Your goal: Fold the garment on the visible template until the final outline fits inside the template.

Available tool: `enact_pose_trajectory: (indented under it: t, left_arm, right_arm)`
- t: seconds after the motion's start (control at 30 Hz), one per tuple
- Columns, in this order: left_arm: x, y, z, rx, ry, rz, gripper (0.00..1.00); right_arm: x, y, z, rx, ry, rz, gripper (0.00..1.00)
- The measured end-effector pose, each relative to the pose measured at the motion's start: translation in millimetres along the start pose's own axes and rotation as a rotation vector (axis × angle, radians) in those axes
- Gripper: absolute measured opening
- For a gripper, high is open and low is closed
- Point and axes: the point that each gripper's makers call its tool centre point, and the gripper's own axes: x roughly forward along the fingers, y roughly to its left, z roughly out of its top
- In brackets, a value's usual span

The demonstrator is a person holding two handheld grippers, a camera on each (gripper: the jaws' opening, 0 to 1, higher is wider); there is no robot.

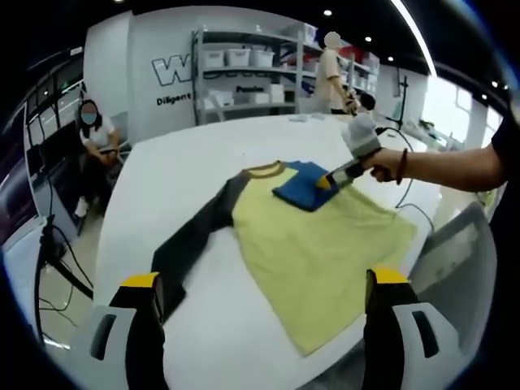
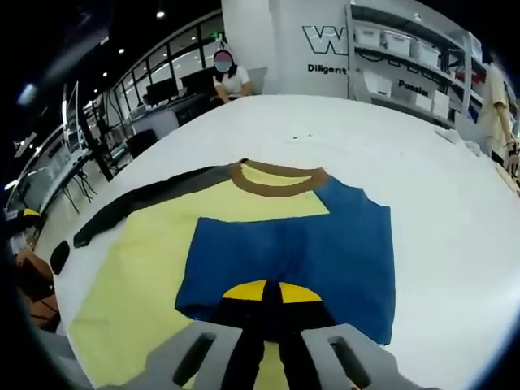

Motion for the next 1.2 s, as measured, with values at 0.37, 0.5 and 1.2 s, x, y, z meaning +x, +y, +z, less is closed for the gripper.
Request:
enact_pose_trajectory:
  t: [0.37,0.5,1.2]
  left_arm:
    - [-1.4,1.1,0.2,-0.002,-0.009,0.003,0.99]
    - [-1.8,-0.6,-0.5,-0.002,-0.009,0.000,0.99]
    - [-9.6,4.7,-5.1,-0.025,-0.005,0.010,0.98]
  right_arm:
    - [0.8,46.8,25.1,-0.067,-0.034,0.091,0.00]
    - [5.2,65.8,30.6,-0.067,-0.035,0.122,0.00]
    - [34.0,149.5,23.0,-0.134,0.009,0.245,0.00]
